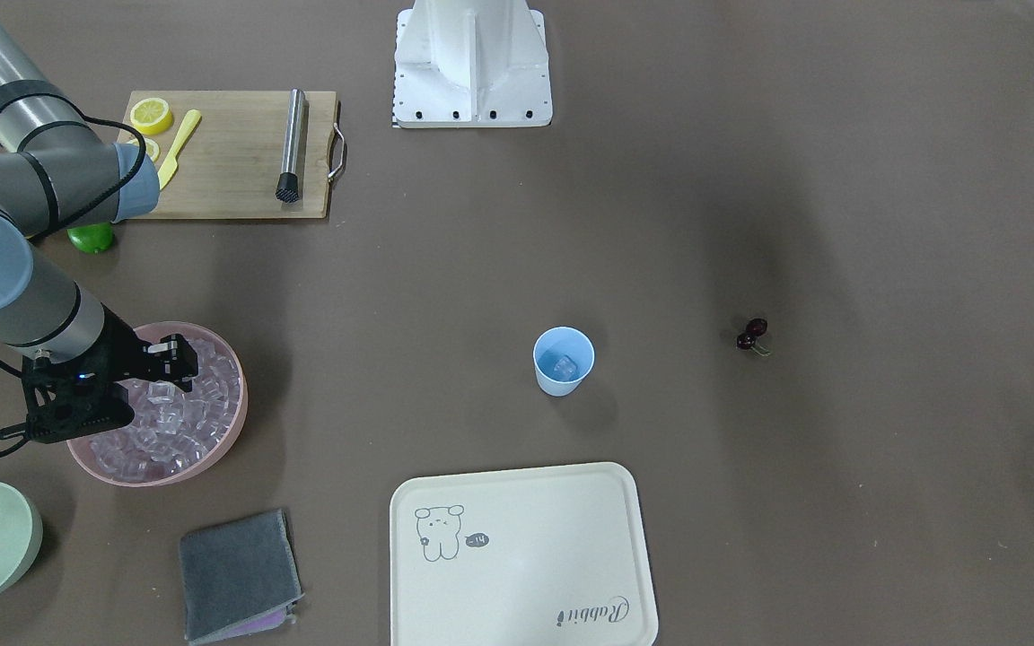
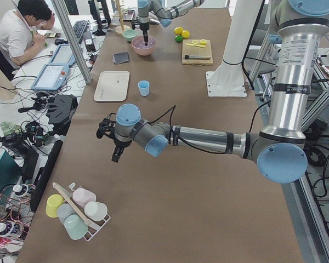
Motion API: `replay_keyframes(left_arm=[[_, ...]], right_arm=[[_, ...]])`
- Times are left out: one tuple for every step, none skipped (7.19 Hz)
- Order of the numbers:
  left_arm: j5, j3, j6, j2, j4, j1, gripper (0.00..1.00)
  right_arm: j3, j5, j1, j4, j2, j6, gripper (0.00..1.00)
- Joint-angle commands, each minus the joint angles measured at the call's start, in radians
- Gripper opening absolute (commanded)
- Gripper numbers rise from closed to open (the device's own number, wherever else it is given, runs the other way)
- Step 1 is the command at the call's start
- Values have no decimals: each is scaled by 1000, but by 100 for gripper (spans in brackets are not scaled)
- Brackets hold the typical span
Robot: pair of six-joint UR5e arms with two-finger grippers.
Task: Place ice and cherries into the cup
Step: 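Grasp a third ice cube from the bowl with the right gripper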
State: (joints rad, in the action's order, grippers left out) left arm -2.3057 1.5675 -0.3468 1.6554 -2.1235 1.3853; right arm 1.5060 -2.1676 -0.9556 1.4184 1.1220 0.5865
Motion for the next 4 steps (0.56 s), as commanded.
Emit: replay_keyframes(left_arm=[[0, -1, 0, 0, -1, 0, 97], [0, -1, 0, 0, -1, 0, 97], [0, -6, 0, 1, -1, -2, 97], [0, -9, 0, 3, -1, -2, 97]], right_arm=[[-1, 3, 9, -3, 1, 7, 74], [-1, 6, 17, -4, 2, 22, 71], [0, 8, 20, -6, 1, 27, 67], [-1, 9, 26, -6, 4, 27, 67]])
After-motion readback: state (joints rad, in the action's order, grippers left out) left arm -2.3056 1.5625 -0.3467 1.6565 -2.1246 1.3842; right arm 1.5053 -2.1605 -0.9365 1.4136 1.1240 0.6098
